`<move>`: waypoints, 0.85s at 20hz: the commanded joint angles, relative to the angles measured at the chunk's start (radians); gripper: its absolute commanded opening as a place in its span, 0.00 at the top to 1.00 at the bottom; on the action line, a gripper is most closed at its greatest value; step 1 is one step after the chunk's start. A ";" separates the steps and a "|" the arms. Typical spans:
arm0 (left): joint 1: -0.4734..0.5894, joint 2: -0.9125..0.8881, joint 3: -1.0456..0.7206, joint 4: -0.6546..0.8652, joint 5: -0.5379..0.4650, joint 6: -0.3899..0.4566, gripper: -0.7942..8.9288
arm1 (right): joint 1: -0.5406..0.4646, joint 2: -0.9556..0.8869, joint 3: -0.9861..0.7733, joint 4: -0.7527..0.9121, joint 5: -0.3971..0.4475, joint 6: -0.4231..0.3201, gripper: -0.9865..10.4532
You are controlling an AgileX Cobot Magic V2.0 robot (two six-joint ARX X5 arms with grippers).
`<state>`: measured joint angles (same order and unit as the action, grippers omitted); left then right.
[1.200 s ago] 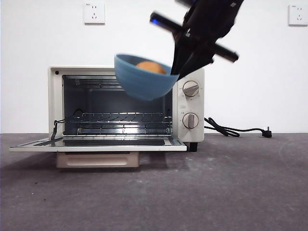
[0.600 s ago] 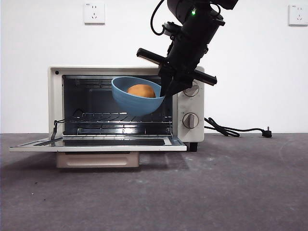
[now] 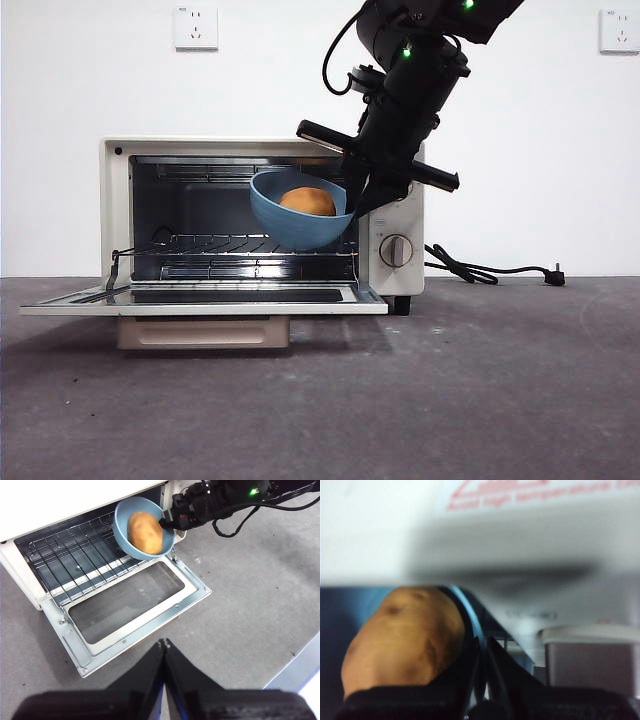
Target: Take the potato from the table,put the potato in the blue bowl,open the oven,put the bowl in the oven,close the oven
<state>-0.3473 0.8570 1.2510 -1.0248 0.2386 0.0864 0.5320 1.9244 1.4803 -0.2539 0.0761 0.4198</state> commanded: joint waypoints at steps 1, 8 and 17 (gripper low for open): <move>0.000 -0.002 -0.002 0.000 0.002 0.015 0.93 | 0.004 0.014 0.000 0.006 0.010 0.002 0.93; 0.000 -0.002 -0.002 -0.001 0.001 0.016 0.93 | 0.004 0.014 0.000 0.031 0.002 0.002 0.88; 0.000 -0.002 -0.002 -0.002 0.001 0.019 0.93 | 0.006 0.013 0.000 0.063 -0.002 0.002 0.77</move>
<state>-0.3473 0.8570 1.2510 -1.0271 0.2386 0.0940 0.5373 1.9247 1.4811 -0.1947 0.0738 0.4194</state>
